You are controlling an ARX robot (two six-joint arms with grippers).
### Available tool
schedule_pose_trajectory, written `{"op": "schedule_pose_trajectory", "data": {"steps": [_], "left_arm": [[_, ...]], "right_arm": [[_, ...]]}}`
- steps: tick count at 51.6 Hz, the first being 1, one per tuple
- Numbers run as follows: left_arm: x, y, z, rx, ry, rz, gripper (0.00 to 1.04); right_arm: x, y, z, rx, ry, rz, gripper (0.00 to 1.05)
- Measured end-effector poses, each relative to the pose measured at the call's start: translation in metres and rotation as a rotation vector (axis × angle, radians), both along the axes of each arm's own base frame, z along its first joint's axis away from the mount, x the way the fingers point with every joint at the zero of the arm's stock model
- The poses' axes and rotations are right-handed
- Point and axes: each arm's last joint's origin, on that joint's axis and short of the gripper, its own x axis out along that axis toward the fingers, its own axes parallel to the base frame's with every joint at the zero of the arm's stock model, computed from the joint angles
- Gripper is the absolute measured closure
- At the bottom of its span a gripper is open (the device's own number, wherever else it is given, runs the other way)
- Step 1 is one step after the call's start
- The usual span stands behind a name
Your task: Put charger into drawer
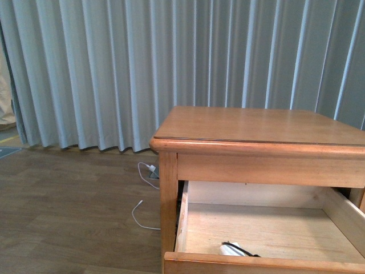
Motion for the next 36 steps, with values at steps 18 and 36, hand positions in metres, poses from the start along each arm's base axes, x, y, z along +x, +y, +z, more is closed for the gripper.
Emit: {"op": "schedule_pose_trajectory", "data": {"steps": [18, 36], "left_arm": [[-0.005, 0.000, -0.011, 0.000, -0.026, -0.001, 1.01], [-0.005, 0.000, -0.017, 0.000, -0.028, -0.001, 1.01]], "right_arm": [[0.000, 0.000, 0.000, 0.000, 0.000, -0.001, 0.08], [0.000, 0.000, 0.000, 0.000, 0.000, -0.001, 0.08]]}}
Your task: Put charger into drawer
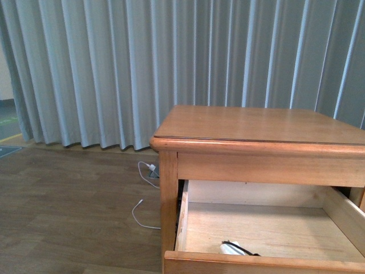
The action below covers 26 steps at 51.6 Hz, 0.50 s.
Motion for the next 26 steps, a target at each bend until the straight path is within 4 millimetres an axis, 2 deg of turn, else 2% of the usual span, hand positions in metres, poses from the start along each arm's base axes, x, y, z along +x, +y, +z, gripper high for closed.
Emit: {"op": "schedule_pose_trajectory", "data": {"steps": [9, 14, 18, 22, 26], "left_arm": [[0.0000, 0.0000, 0.0000, -0.001, 0.000, 0.000, 0.99], [0.0000, 0.0000, 0.0000, 0.000, 0.000, 0.000, 0.81], [0.0000, 0.0000, 0.0000, 0.000, 0.000, 0.000, 0.60], [0.0000, 0.0000, 0.0000, 0.000, 0.000, 0.000, 0.46], [0.0000, 0.0000, 0.0000, 0.000, 0.000, 0.000, 0.30]], "right_arm": [[0.0000, 0.0000, 0.0000, 0.000, 0.000, 0.000, 0.08], [0.0000, 0.0000, 0.0000, 0.000, 0.000, 0.000, 0.08], [0.0000, 0.0000, 0.0001, -0.004, -0.002, -0.002, 0.08], [0.0012, -0.0004, -0.0038, -0.200, -0.104, -0.105, 0.08], [0.0030, 0.0011, -0.0065, -0.309, -0.048, -0.088, 0.08]]}}
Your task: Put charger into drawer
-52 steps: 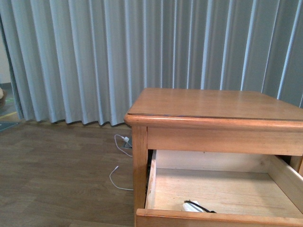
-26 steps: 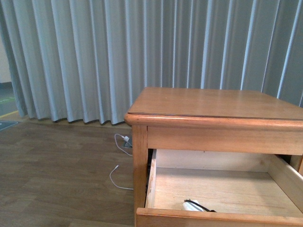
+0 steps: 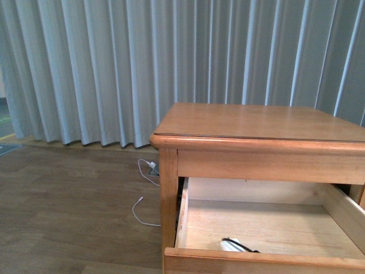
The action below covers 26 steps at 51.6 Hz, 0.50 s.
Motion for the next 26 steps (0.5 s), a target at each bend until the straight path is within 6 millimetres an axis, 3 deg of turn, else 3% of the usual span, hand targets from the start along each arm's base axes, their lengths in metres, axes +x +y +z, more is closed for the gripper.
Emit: {"op": "schedule_pose_trajectory", "data": {"steps": [8, 17, 26], "left_arm": [[0.000, 0.000, 0.000, 0.002, 0.000, 0.000, 0.04], [0.000, 0.000, 0.000, 0.003, 0.000, 0.000, 0.06], [0.000, 0.000, 0.000, 0.003, 0.000, 0.000, 0.06]], "right_arm": [[0.010, 0.001, -0.014, -0.032, 0.226, 0.038, 0.08], [0.022, 0.003, -0.031, -0.033, 0.460, 0.091, 0.08], [0.039, 0.016, -0.036, -0.082, 0.563, 0.157, 0.08]]}}
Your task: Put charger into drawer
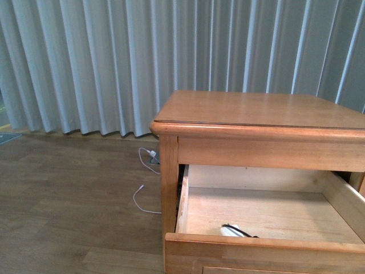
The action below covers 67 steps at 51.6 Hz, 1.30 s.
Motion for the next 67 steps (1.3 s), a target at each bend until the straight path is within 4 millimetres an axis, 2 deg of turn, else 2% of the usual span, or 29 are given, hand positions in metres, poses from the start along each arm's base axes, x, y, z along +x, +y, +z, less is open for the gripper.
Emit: {"op": "schedule_pose_trajectory", "data": {"steps": [13, 30, 41, 59, 67], "left_arm": [[0.000, 0.000, 0.000, 0.000, 0.000, 0.000, 0.06], [0.000, 0.000, 0.000, 0.000, 0.000, 0.000, 0.06], [0.000, 0.000, 0.000, 0.000, 0.000, 0.000, 0.06], [0.000, 0.000, 0.000, 0.000, 0.000, 0.000, 0.06], [0.000, 0.000, 0.000, 0.000, 0.000, 0.000, 0.06]], "right_arm": [[0.022, 0.032, -0.010, -0.057, 0.088, 0.081, 0.08], [0.055, 0.068, -0.019, -0.057, 0.132, 0.076, 0.08], [0.078, 0.079, -0.029, -0.056, 0.139, 0.028, 0.08], [0.114, 0.085, -0.042, -0.027, 0.188, -0.042, 0.08], [0.140, 0.089, -0.045, -0.025, 0.160, -0.070, 0.08]]}}
